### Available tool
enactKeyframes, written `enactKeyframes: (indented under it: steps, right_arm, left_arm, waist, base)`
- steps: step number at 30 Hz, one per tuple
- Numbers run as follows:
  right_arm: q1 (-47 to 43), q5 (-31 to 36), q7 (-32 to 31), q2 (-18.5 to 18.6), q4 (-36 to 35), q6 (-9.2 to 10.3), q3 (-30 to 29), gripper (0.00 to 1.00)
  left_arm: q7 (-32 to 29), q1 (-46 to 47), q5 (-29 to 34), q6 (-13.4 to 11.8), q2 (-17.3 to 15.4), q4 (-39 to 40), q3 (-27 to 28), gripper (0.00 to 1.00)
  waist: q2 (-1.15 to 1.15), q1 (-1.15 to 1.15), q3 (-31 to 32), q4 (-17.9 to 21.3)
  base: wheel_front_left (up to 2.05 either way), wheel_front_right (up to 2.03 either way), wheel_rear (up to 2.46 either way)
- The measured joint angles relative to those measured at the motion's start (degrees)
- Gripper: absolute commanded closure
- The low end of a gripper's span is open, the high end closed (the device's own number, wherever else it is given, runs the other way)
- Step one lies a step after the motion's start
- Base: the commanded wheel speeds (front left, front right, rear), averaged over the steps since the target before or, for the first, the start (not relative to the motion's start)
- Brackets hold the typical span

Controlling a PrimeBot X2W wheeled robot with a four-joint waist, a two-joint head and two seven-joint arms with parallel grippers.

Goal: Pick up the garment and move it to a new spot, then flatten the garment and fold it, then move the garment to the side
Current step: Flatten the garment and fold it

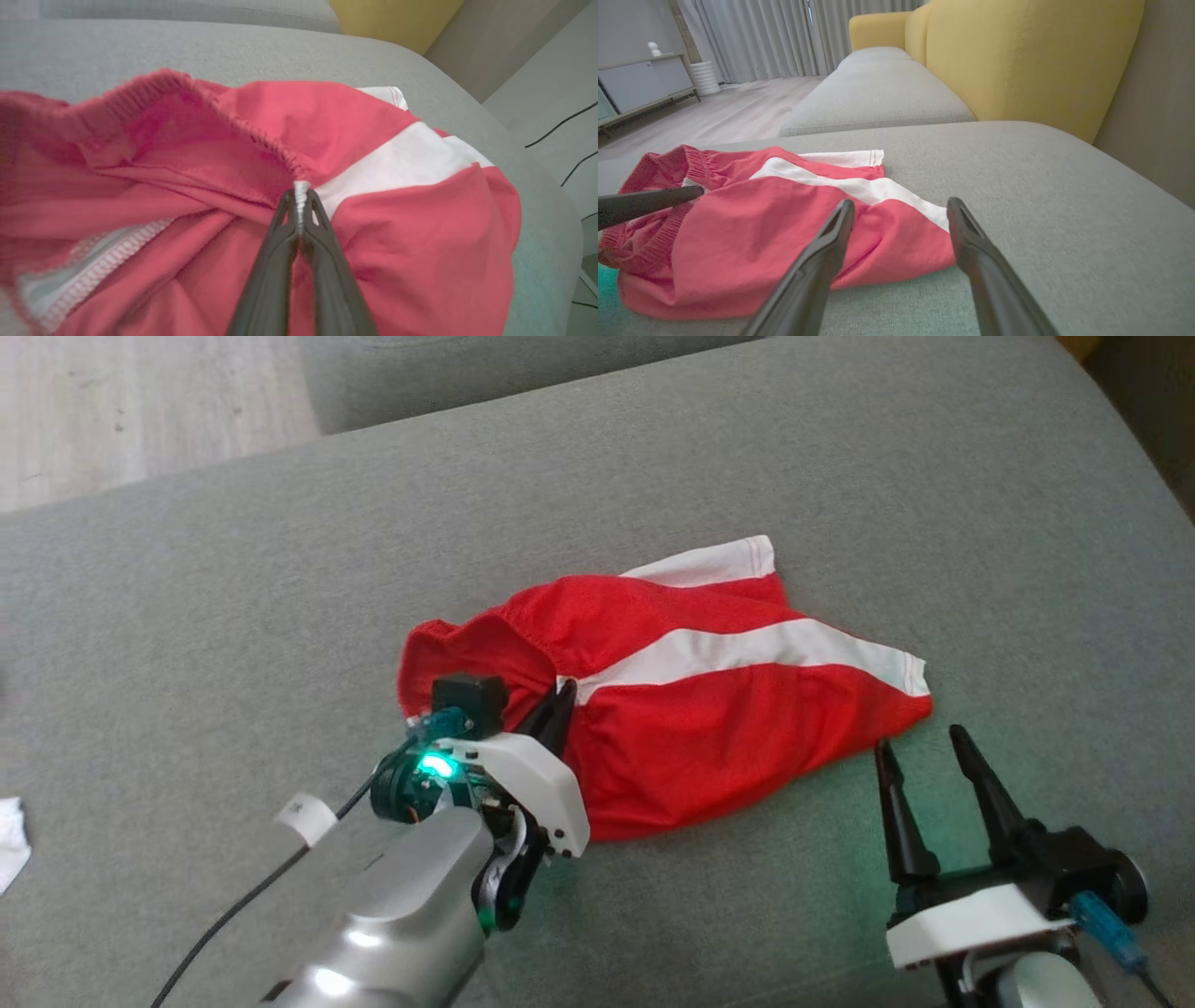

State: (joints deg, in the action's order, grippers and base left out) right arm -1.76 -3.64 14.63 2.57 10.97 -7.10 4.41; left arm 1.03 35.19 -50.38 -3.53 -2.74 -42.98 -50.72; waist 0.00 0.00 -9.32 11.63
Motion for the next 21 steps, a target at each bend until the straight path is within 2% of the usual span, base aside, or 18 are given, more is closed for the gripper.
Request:
enactKeyframes:
  steps: [4,6,13,16,21]
  right_arm:
    - [-0.04,-0.46,0.00,0.00,0.01,0.00,-1.35,0.00]
    - [-0.10,-1.48,0.00,-0.01,0.10,0.00,-2.58,0.00]
    - [-0.13,-3.39,0.00,-0.02,1.26,0.00,-6.09,0.00]
    - [0.04,-3.50,0.00,0.00,3.77,0.00,-7.72,0.00]
    - [3.62,-3.71,0.00,-0.04,11.57,0.00,-7.67,0.00]
  left_arm:
    - [2.79,-0.02,0.18,-0.01,-0.16,0.44,-0.79,1.00]
    - [4.65,-0.47,0.65,-0.45,-1.45,2.91,-0.80,1.00]
    - [4.22,-5.72,1.67,-3.64,-9.27,11.67,-0.99,1.00]
    - [3.31,-7.76,2.11,-5.24,-11.37,15.36,-1.15,1.00]
    - [2.47,-8.26,2.12,-7.10,-12.57,20.47,-1.20,1.00]
  waist:
    - [0.00,0.00,0.48,-1.48]
    - [0.00,0.00,0.90,-3.04]
    - [0.00,0.00,1.49,-7.37]
    - [0.00,0.00,1.50,-9.18]
    - [0.00,0.00,1.35,-11.44]
  base:
    - [0.00,0.00,0.00]
    - [0.00,0.00,0.00]
    - [0.00,0.00,0.00]
    - [0.00,0.00,0.00]
    - [0.00,0.00,0.00]
